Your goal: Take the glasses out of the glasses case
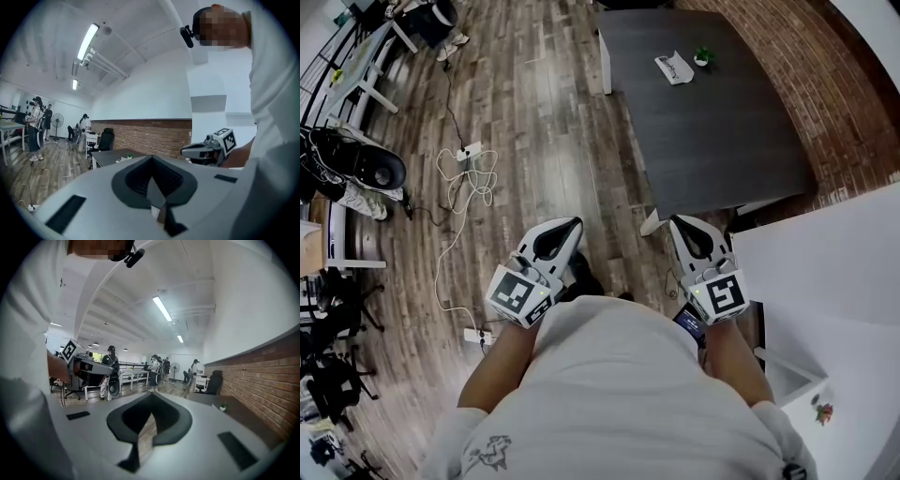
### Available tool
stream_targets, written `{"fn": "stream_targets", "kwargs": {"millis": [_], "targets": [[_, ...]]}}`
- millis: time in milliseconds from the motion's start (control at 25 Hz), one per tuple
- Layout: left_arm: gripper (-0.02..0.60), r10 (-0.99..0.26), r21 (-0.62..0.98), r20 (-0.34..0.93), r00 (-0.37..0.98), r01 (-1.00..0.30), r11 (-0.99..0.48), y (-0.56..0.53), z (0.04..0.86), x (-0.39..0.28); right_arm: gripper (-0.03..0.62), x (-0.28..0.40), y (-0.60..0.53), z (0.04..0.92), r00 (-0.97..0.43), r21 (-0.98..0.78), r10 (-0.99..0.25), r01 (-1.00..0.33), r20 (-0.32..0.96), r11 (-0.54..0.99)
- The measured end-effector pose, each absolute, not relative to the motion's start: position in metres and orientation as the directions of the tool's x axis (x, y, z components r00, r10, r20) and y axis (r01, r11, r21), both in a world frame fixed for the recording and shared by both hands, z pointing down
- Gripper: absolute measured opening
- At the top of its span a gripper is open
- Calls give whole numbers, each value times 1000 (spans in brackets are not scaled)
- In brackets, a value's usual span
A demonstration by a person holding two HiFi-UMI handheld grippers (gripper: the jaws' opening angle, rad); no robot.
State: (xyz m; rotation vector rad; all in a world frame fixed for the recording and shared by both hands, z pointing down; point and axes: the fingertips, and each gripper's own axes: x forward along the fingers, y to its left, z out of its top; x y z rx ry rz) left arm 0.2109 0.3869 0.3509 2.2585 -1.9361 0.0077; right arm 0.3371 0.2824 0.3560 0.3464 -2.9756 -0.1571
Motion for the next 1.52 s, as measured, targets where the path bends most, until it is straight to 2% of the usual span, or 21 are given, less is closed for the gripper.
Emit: {"fn": "stream_targets", "kwargs": {"millis": [400,680,880,1200,1520], "targets": [[11,-981,149,118,154,-980,-136,363,362,161,8,288,261,354,-957,132,-266,-251,114,959],[11,-983,170,112,148,-977,-128,352,366,103,132,234,242,357,-948,142,-285,-266,140,953],[11,-981,185,112,156,-974,-134,349,367,59,170,197,230,358,-935,169,-314,-286,167,943],[11,-977,196,107,186,-967,-162,348,369,-1,189,148,221,362,-922,164,-340,-312,184,936],[11,-975,200,108,194,-965,-169,346,369,-30,190,116,217,363,-924,161,-334,-306,188,938]]}}
